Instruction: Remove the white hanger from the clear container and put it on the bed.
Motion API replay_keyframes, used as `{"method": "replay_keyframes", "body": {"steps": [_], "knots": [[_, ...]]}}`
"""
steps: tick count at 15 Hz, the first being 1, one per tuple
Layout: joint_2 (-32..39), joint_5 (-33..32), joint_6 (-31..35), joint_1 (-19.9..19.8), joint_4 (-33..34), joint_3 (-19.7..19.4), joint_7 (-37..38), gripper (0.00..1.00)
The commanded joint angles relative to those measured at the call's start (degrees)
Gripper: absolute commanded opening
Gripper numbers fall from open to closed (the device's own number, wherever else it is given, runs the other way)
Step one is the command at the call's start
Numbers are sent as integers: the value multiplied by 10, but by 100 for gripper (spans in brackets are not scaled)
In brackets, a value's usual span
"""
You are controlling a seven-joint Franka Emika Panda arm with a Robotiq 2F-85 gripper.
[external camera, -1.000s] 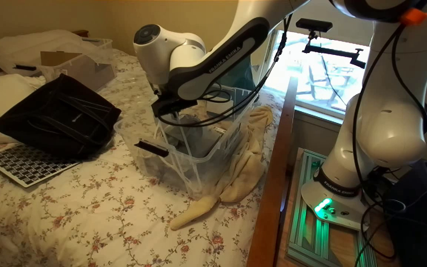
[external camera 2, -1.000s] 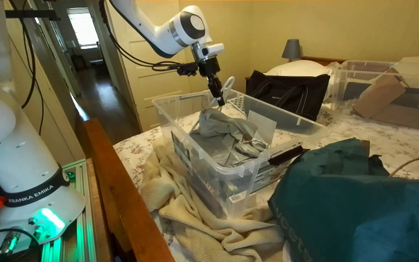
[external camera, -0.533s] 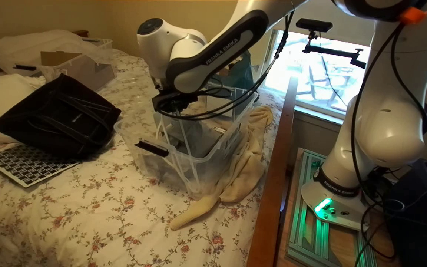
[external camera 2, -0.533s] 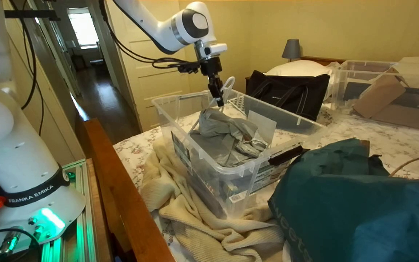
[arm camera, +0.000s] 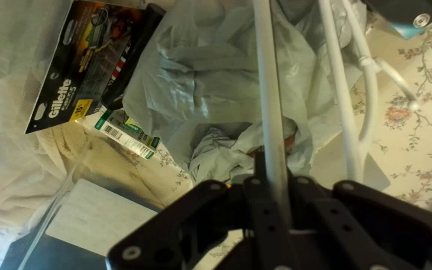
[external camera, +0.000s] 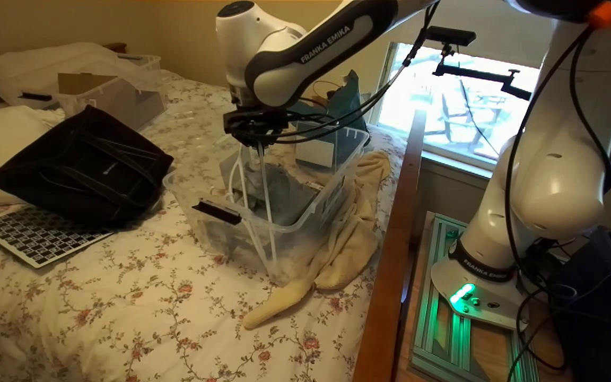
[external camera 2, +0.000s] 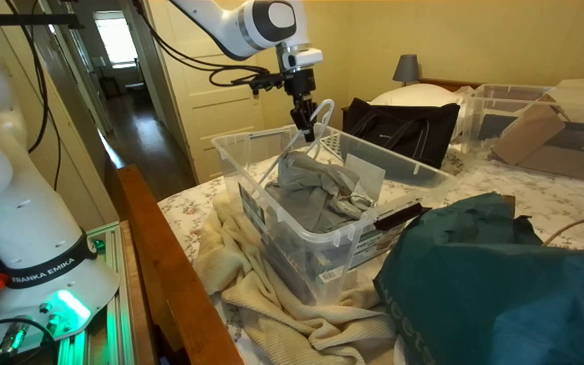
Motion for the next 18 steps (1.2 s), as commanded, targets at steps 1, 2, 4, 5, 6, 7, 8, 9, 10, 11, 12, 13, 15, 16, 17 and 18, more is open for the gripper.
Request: {"method": "replay_keyframes", "body": {"steps": [1,2,4,5,6,7,8,9,10,11,12,13,15,16,17,18], "knots": [[-52,54,26,-21,-53,-5,-12,1],[-62,66,31,-26,-63,-6,-12,1],[-80,91,44,-36,-82,-8,-15,1],[-90,102,53,-41,-94,-10,-16,1],[-102,110,62,-44,-105,-10,-17,1],[-114,117,72,-48,-117,-11,-17,1],[-125,123,82,-51,-129,-12,-16,1],[-138,129,92,-54,-142,-13,-16,1],[-148,135,102,-57,-153,-13,-17,1],[-159,142,112,-60,-164,-13,-17,1],[-168,147,120,-63,-174,-12,-18,1],[-179,154,130,-66,-185,-12,-20,1],[-201,168,148,-70,-207,-11,-24,1],[-213,176,159,-72,-220,-11,-28,1],[-224,183,170,-74,-231,-10,-32,1],[-237,191,182,-75,-244,-10,-37,1]]}}
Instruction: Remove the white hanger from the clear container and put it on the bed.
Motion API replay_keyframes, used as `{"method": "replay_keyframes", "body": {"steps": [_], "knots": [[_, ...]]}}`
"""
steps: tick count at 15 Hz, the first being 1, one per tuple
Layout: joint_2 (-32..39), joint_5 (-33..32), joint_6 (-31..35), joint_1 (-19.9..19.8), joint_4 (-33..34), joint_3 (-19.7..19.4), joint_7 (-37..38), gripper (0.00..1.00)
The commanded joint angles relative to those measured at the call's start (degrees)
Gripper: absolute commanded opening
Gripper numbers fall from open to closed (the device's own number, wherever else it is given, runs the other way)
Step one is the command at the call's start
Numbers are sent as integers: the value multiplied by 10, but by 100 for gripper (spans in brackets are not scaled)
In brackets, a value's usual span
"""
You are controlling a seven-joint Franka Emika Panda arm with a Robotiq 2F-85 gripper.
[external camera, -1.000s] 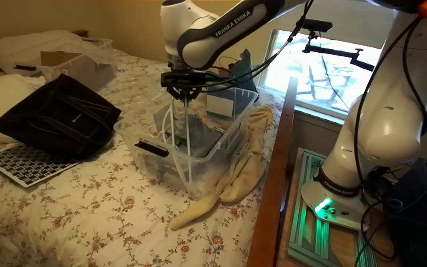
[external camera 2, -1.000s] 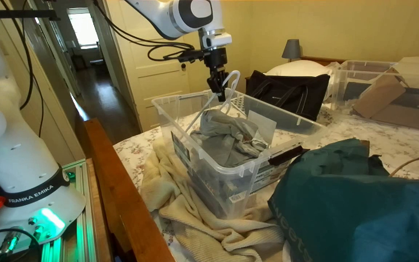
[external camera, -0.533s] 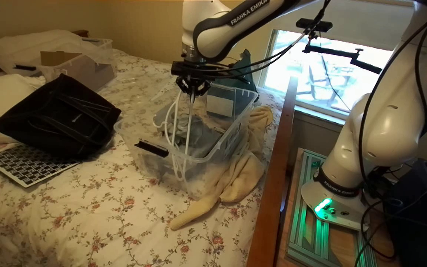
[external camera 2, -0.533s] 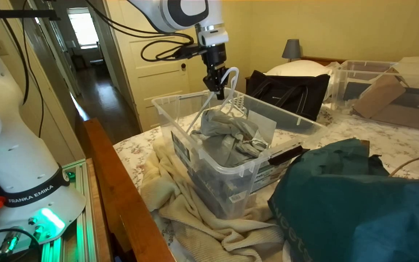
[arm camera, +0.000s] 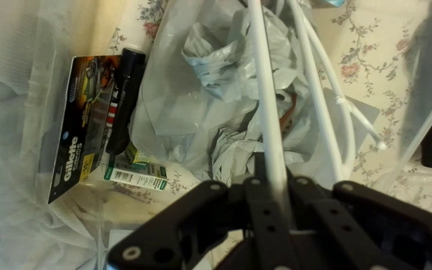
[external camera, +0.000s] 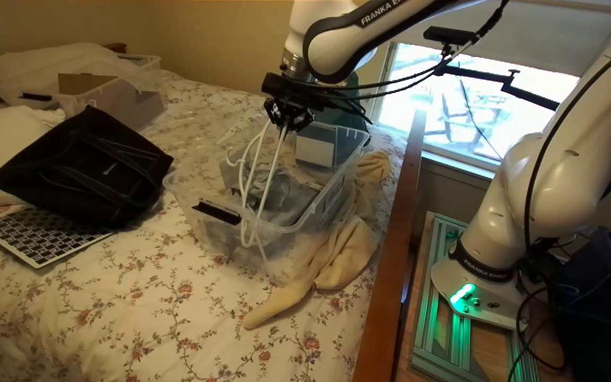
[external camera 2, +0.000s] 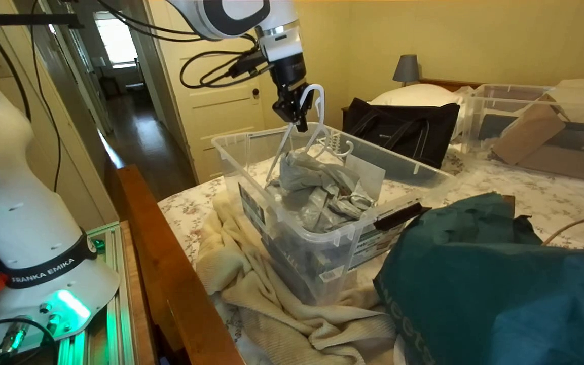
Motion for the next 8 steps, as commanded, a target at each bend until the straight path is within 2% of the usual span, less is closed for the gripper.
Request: {"method": "replay_keyframes", "body": {"steps": [1,8], "knots": [[-65,46,49,-9,-64,3,-31,1],[-124,138,129,-8,-127,0,-97,1]]}}
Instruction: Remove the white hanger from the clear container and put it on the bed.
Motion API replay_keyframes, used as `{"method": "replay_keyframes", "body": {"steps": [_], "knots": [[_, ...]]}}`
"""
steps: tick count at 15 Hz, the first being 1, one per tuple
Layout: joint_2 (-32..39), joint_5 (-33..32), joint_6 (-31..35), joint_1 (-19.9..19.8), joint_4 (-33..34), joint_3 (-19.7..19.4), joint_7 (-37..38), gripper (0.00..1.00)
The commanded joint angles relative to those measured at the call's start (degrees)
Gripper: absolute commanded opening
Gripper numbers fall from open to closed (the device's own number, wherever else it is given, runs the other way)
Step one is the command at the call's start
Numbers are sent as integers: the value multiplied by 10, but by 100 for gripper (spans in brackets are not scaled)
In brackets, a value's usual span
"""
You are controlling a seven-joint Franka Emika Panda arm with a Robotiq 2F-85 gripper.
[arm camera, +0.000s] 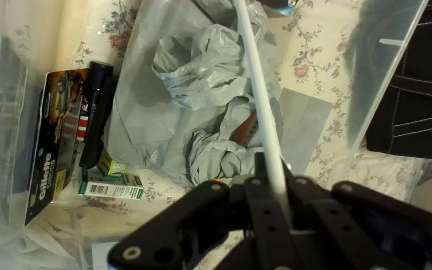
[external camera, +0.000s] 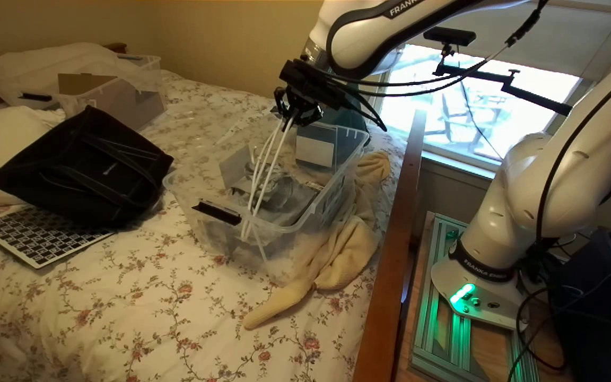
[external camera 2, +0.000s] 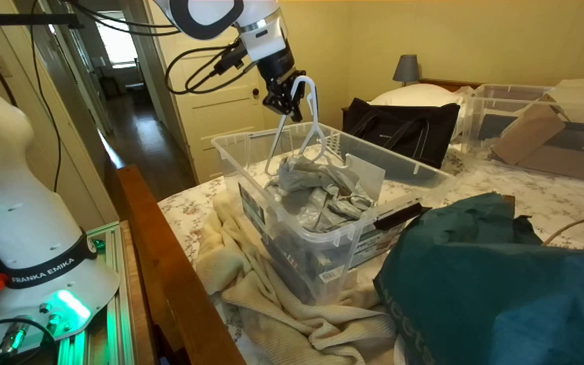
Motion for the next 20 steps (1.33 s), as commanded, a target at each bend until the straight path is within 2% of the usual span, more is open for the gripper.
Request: {"method": "replay_keyframes", "body": {"steps": [1,9,13,18,20], "knots": [[-44,66,51,1,-46,0,-44,1],[-68,151,140,8,-82,1,-84,1],[-86,217,222,40,-106,-11,-128,1],[-110,292,310,161,-124,-97,-193,1],[-117,301,345,202,-129,-129,-202,1]]}}
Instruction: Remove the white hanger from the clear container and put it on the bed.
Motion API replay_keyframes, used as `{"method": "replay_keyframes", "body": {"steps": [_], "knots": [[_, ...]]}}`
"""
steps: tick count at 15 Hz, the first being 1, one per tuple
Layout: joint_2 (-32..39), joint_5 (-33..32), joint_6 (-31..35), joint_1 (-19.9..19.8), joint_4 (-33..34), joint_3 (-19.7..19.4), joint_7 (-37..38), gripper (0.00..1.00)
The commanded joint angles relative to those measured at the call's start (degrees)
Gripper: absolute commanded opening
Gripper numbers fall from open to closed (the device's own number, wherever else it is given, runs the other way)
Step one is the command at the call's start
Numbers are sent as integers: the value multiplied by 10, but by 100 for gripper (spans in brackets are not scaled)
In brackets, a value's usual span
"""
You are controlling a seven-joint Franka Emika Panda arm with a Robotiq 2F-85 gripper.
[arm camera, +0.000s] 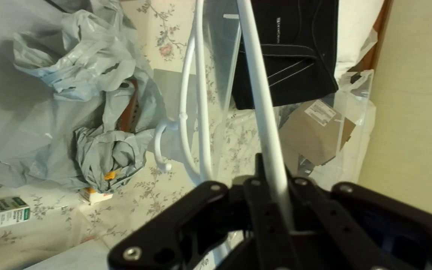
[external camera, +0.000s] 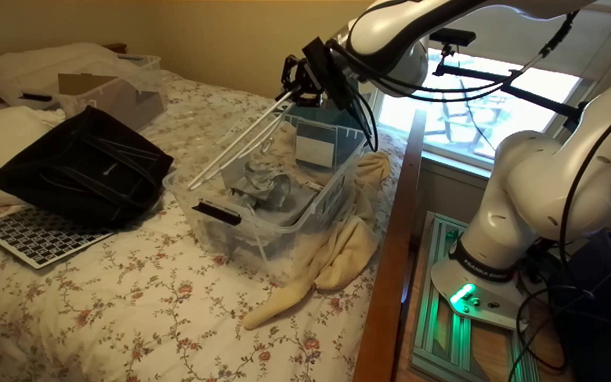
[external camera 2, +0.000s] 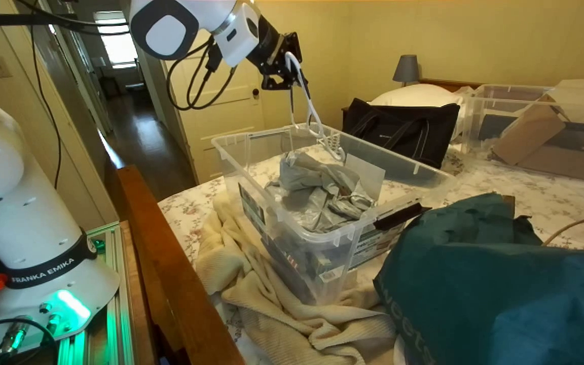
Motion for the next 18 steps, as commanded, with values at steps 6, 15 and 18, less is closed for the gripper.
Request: {"method": "replay_keyframes", "body": {"steps": [6,15,18], "knots": [[-48,6,72,166,-25,-135,-37,1],[-24,-23,102,248,-2,-172,-116,1],[-3,-37,81,256,26,-173,-141,1]]}}
